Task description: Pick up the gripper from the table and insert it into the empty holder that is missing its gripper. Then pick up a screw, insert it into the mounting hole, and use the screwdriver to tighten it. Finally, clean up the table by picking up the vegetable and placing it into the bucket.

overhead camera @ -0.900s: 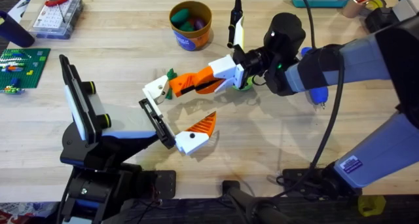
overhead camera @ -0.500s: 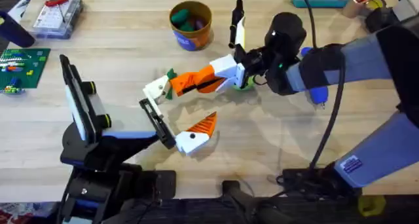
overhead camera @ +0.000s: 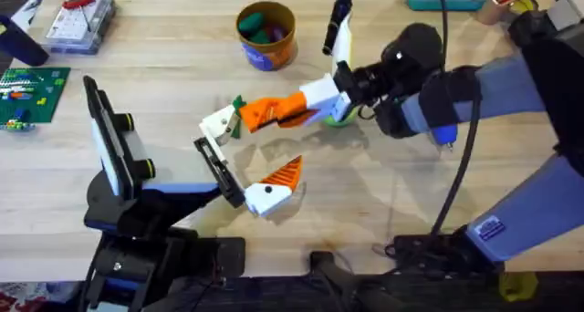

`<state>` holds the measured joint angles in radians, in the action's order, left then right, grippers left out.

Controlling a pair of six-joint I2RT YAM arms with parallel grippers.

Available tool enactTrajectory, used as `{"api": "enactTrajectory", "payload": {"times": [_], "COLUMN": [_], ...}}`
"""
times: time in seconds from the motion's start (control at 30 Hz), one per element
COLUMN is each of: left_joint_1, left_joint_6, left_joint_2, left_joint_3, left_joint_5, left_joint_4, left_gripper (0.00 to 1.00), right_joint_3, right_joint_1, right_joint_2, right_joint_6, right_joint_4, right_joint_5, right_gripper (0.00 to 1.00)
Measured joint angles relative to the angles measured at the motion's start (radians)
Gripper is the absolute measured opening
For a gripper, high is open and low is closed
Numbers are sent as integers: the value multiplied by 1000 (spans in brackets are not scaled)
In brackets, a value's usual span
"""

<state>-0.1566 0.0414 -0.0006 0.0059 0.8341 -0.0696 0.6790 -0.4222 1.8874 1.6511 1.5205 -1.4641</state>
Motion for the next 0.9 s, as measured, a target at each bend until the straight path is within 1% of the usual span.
{"api": "enactTrajectory", "payload": {"times": [0.2, 0.4, 0.53, 0.7, 0.83, 0.9], "left_joint_1": [0, 0, 0, 0, 0, 0], "left_joint_6": [0, 0, 0, 0, 0, 0], "left_joint_2": [0, 0, 0, 0, 0, 0], "left_joint_3": [0, 0, 0, 0, 0, 0], "left_joint_5": [0, 0, 0, 0, 0, 0], "left_joint_4": [0, 0, 0, 0, 0, 0], "left_gripper": [987, 987, 987, 987, 987, 987], "right_joint_3": [-90, -90, -77, -30, 12, 13], "right_joint_1": [-1, -21, -34, -35, -43, -50], "right_joint_2": [0, 0, 0, 0, 0, 0], "right_joint_6": [-60, -83, -89, -96, -99, -100], "right_joint_4": [9, 9, -17, -107, -114, -116], "right_joint_5": [-4, 4, 9, 18, 24, 24], "right_gripper": [11, 11, 11, 11, 11, 11]}}
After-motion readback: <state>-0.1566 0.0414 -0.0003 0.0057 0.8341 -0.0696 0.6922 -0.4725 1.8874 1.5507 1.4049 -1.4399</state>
